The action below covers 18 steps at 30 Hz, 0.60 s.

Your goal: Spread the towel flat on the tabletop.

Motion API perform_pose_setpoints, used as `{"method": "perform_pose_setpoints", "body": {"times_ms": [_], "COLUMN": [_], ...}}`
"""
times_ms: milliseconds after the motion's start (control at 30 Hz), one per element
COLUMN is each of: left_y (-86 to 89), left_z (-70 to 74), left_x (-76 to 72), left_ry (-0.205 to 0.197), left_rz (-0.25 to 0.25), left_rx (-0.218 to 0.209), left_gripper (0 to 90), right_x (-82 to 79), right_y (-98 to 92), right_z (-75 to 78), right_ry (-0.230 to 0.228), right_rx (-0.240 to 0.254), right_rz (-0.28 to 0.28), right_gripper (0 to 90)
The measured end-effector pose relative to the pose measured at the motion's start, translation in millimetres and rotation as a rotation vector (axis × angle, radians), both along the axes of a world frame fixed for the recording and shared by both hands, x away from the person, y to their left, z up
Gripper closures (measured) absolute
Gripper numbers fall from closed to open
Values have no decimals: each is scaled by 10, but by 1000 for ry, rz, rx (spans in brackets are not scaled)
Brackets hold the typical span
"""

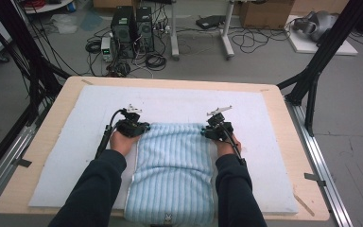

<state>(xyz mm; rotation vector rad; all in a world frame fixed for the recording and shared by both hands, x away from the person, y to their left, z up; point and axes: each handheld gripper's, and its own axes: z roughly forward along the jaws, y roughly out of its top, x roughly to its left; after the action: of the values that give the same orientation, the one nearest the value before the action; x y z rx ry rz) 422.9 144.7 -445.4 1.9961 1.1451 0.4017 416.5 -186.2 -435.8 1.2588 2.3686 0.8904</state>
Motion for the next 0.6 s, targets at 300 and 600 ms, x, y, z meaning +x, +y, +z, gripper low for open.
{"method": "perform_pose_setpoints", "body": {"times_ms": [300,600], "left_y": [59,-33], "left_z": [-6,246], "left_x": [217,487], "left_ry": [-74,-141], "left_rz": [112,121], "left_rx": [-37,-76], "left_gripper": [853,853], "right_x": [152,355], "right_y": [92,97], "right_z": [-19,48], "right_ry": [-68,-135], "right_rx": [-38,-26], "right_rz": [-21,-155], "right_gripper": [854,853]}}
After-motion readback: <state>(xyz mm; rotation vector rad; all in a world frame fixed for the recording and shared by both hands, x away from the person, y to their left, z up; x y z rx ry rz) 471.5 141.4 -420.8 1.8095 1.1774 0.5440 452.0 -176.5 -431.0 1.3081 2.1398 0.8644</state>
